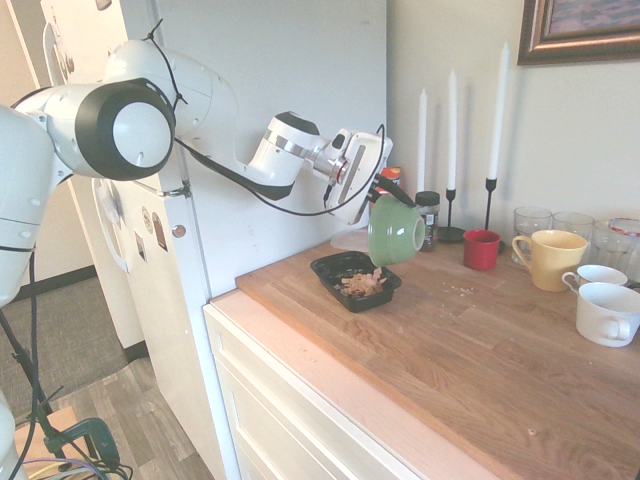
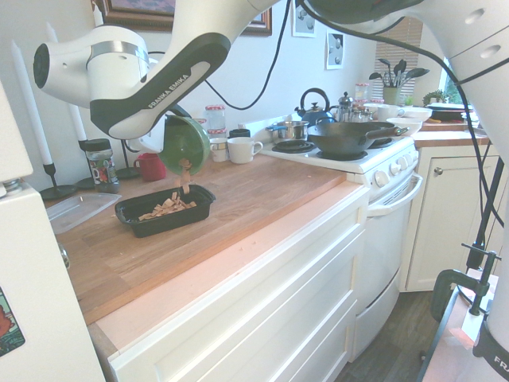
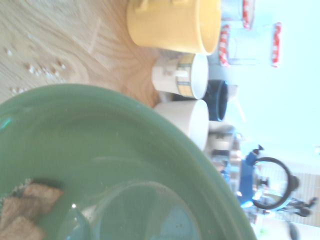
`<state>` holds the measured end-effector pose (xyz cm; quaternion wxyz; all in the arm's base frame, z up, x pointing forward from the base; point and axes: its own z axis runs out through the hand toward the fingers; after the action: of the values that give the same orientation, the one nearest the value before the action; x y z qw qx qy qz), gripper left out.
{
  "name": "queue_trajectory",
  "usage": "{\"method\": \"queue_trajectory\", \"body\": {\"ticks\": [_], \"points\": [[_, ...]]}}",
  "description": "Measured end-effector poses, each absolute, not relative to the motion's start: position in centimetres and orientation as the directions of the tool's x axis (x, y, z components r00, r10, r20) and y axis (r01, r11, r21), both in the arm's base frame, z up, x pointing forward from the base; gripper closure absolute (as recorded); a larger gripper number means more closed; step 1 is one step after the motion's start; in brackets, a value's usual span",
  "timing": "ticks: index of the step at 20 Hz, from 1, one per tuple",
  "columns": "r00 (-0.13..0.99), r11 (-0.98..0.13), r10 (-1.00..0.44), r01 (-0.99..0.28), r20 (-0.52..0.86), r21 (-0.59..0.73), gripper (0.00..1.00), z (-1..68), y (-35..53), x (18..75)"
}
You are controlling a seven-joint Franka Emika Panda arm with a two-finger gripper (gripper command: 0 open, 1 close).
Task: Pour the cereal into the box
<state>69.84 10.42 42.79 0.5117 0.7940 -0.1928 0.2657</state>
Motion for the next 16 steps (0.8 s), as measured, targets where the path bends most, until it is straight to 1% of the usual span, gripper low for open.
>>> {"method": "queue_trajectory", "body": {"ticks": [11,14,16], "points": [[0.768,-0.347,0.064,-0.581,0.637,0.736,1.0,41.3,12.1,69.0],[0.765,-0.351,0.061,-0.585,0.641,0.731,1.0,40.9,12.3,68.8],[0.765,-0.373,0.014,-0.593,0.644,0.713,1.0,41.2,12.2,68.6]]}}
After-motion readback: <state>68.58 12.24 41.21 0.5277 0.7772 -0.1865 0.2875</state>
